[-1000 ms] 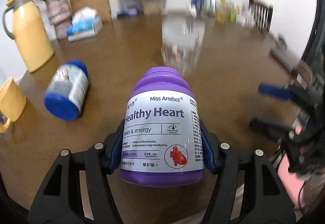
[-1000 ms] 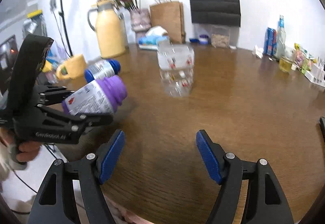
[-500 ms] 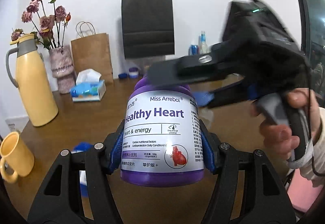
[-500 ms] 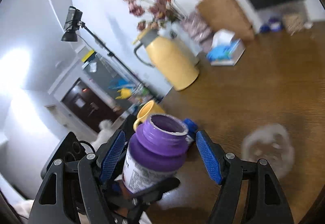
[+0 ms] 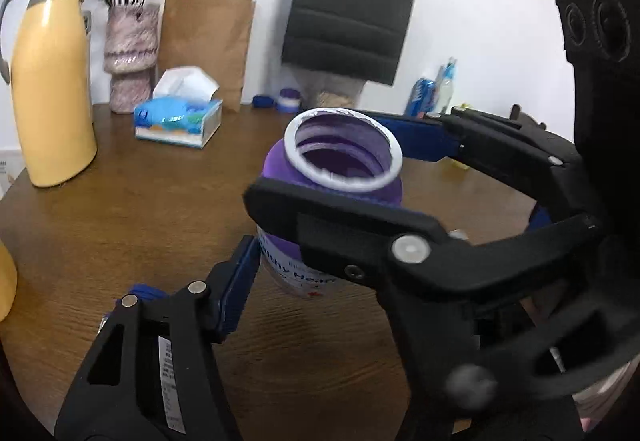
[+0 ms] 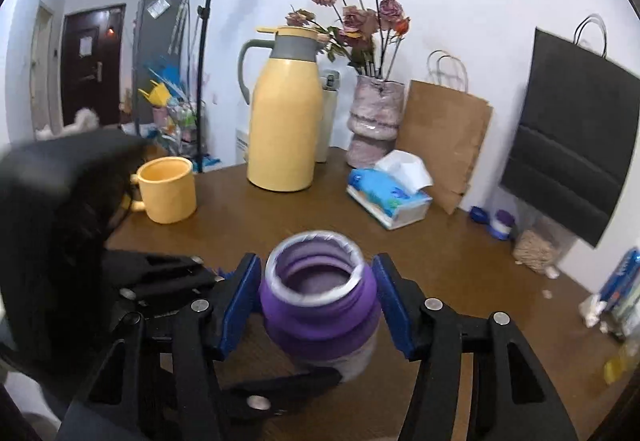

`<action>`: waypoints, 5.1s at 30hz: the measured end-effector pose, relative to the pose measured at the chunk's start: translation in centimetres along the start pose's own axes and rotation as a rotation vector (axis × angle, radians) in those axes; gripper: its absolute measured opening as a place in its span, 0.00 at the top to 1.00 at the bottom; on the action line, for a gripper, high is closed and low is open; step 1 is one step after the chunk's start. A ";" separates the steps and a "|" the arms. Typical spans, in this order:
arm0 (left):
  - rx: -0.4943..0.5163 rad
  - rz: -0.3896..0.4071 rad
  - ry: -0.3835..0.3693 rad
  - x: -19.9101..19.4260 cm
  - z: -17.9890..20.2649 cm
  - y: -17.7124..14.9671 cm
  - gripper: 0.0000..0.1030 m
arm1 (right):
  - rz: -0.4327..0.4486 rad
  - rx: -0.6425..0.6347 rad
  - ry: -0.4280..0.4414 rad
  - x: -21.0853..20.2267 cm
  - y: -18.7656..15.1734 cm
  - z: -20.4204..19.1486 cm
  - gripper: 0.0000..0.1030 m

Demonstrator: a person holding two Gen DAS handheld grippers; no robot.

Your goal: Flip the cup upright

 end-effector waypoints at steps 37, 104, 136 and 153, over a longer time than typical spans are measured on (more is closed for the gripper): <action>0.016 -0.061 0.093 -6.2 3.1 -7.4 0.16 | 0.031 0.324 -0.086 -13.2 -9.3 1.1 0.37; 0.098 0.322 0.333 -24.0 9.2 -15.1 0.00 | 0.145 0.386 -0.344 -27.0 -17.5 -11.1 0.19; 0.120 0.323 0.333 -24.4 9.7 -15.1 0.00 | 0.140 0.395 -0.352 -27.1 -17.7 -10.6 0.19; 0.118 0.323 0.338 -24.3 9.6 -14.9 0.00 | 0.134 0.403 -0.351 -27.2 -17.9 -10.5 0.19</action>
Point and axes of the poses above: each gripper's, at about its wrist camera, not at the fingertips, and x roughly the way its jaws point, z to its right, y to its top, the point moved 7 cm from there along x, roughly the way its jaws point
